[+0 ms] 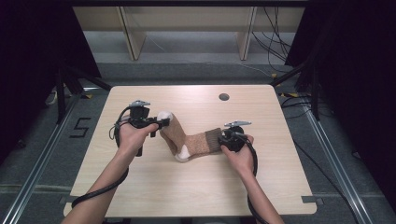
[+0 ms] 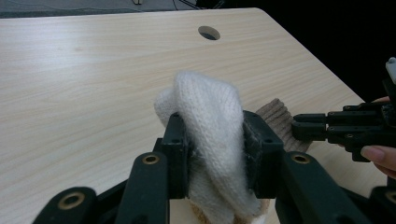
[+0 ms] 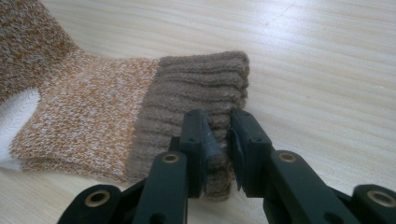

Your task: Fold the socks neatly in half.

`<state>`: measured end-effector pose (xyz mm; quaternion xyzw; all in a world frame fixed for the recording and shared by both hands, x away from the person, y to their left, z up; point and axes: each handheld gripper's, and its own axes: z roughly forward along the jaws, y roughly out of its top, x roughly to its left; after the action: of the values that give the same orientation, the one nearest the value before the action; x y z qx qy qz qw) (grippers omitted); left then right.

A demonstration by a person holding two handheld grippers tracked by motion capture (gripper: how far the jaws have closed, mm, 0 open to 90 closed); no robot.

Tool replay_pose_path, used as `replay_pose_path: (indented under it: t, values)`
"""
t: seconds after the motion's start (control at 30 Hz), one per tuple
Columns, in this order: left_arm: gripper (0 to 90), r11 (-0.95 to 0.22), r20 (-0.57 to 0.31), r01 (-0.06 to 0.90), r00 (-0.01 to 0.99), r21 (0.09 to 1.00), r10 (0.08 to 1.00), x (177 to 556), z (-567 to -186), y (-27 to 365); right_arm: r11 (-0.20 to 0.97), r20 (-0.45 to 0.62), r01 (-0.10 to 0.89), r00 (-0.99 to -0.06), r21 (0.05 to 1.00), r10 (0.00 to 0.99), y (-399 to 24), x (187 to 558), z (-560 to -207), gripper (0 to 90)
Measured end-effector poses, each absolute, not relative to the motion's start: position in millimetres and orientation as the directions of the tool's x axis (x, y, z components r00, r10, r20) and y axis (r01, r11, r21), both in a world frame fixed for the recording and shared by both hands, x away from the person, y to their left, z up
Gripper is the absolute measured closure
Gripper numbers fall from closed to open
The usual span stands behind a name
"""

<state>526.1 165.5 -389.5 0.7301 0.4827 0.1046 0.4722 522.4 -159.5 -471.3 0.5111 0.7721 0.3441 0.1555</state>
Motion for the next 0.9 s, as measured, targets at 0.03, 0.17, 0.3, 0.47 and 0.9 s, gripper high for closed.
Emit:
replay_pose_path:
  t: [0.03, 0.17, 0.3, 0.47, 0.9]
  values:
    - [65.1, -0.088, -0.303, 0.606, 0.512, 0.791, 0.804, 526.1, -389.5, 165.5, 0.238, 0.115, 0.684, -0.428, 0.689, 0.897, -159.3, 522.3, -471.3, 75.6]
    - [65.1, -0.101, -0.291, 0.603, 0.517, 0.792, 0.805, 525.8, -388.8, 163.2, 0.233, 0.122, 0.688, -0.426, 0.687, 0.896, -158.9, 522.1, -471.5, 75.6]
    - [65.1, -0.087, -0.304, 0.601, 0.517, 0.795, 0.800, 526.0, -388.0, 158.9, 0.232, 0.123, 0.688, -0.426, 0.688, 0.896, -158.9, 522.4, -471.6, 75.5]
    - [65.1, -0.101, -0.292, 0.597, 0.524, 0.796, 0.800, 526.1, -386.6, 156.1, 0.231, 0.122, 0.688, -0.424, 0.688, 0.898, -158.7, 522.3, -471.6, 75.4]
    - [65.1, -0.103, -0.289, 0.587, 0.534, 0.803, 0.794, 525.7, -385.4, 146.7, 0.234, 0.121, 0.687, -0.426, 0.688, 0.897, -158.7, 522.3, -471.6, 75.0]
